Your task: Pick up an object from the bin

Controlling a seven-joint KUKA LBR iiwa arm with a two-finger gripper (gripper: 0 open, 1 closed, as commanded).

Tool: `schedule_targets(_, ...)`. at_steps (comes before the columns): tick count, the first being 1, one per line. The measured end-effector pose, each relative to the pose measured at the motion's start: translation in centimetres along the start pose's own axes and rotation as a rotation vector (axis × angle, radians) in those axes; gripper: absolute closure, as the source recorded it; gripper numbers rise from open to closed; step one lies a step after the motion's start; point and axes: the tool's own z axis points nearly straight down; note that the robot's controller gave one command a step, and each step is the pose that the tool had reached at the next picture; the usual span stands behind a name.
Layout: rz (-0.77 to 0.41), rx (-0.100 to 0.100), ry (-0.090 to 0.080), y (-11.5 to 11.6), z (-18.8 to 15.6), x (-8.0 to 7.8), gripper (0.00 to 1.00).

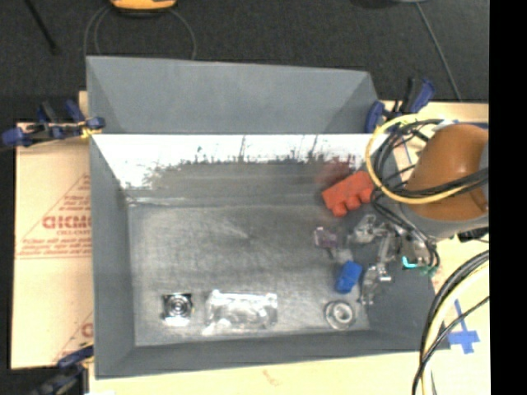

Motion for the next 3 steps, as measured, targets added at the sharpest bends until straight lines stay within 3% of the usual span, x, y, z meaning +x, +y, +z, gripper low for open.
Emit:
schedule_targets(1, -0.361, -0.002, -0.011, -1.1, 5.3, -0.9, 0.0)
schedule_targets(2, -0.378, 0.004, -0.012, -0.4, 5.3, -3.7, 0.0)
schedule_targets(3, -1.037, -0.019, -0.011, 1.8, 5.2, -2.8, 0.0)
